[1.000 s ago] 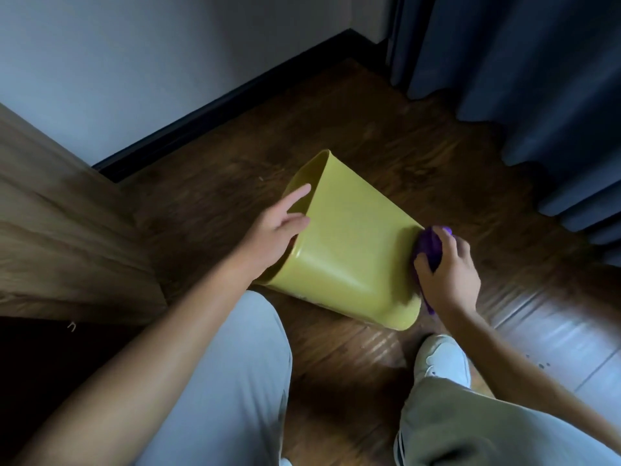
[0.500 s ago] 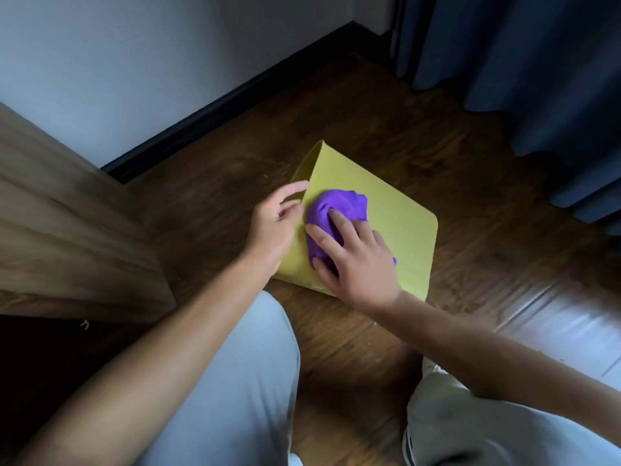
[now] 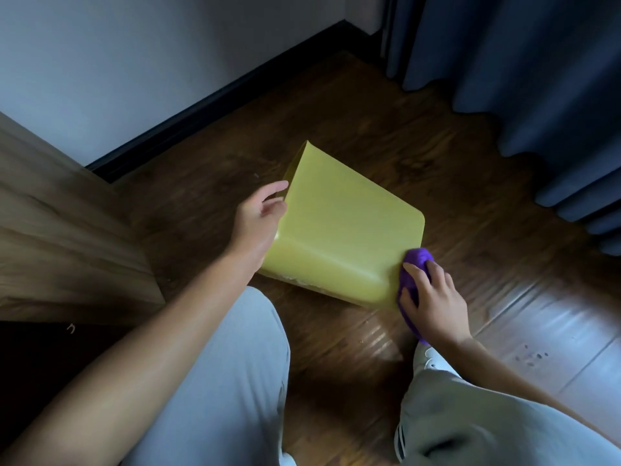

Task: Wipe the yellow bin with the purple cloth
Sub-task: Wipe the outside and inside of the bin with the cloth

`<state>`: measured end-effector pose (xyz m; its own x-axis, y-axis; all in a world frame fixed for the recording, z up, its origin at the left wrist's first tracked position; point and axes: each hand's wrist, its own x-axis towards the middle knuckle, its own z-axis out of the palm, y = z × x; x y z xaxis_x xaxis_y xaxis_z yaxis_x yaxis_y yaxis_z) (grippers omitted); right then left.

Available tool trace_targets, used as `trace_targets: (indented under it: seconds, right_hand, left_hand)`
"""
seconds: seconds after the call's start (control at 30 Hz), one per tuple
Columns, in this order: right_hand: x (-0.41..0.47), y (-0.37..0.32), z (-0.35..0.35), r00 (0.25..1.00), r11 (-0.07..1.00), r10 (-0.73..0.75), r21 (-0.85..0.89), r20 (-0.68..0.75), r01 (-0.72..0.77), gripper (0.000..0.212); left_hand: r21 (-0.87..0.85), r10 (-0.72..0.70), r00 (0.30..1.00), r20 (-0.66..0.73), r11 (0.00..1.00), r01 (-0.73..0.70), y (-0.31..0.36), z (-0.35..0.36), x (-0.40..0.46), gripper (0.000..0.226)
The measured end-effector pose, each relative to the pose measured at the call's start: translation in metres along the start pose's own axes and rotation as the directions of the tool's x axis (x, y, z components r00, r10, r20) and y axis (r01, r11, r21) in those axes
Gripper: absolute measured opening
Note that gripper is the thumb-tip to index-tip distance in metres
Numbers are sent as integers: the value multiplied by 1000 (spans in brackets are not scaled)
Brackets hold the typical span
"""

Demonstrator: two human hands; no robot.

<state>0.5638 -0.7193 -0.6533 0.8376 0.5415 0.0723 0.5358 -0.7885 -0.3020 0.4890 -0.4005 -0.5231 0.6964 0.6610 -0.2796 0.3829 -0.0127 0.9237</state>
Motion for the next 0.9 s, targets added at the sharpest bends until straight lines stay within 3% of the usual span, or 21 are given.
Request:
trace_targets:
  seconds: [0.07, 0.17, 0.27, 0.33, 0.43, 0.5, 0.63, 0.77, 0.9]
  right_hand:
    - [1, 7, -3, 991, 993, 110, 23, 74, -112, 48]
    - [8, 16, -12, 943, 970, 242, -29, 228, -242, 51]
    - [14, 17, -23, 901, 950, 308, -46, 307, -309, 47]
    - [22, 12, -33, 921, 946, 306, 29, 240, -322, 44]
    - [44, -2, -49, 956, 944, 271, 164, 109, -286, 57]
    - [56, -16, -52, 969, 944, 225, 223, 102, -243, 64]
    - [53, -35, -42, 950, 956, 189, 172, 248, -235, 70]
    - [32, -28, -37, 900, 977, 100, 131, 424, -171, 59]
    - [36, -20, -55, 900, 970, 71, 179, 431, -162, 50]
  left_hand:
    - [28, -41, 991, 124, 999, 38, -3, -7, 3, 42]
    - [282, -60, 940, 335, 959, -39, -8, -8, 3, 63]
    - [389, -40, 948, 315, 917, -90, -9, -6, 4, 76]
    - [363, -15, 955, 295, 927, -97, -11, -6, 5, 71]
    - [340, 34, 965, 259, 932, -124, -9, -4, 4, 60]
    - [320, 56, 970, 236, 938, -132, -7, -1, 3, 57]
    - [293, 75, 980, 183, 948, -128, -4, 0, 5, 52]
    - [304, 82, 987, 139, 945, -121, -5, -8, 11, 51]
    - [276, 105, 985, 135, 951, -139, -6, -12, 9, 56]
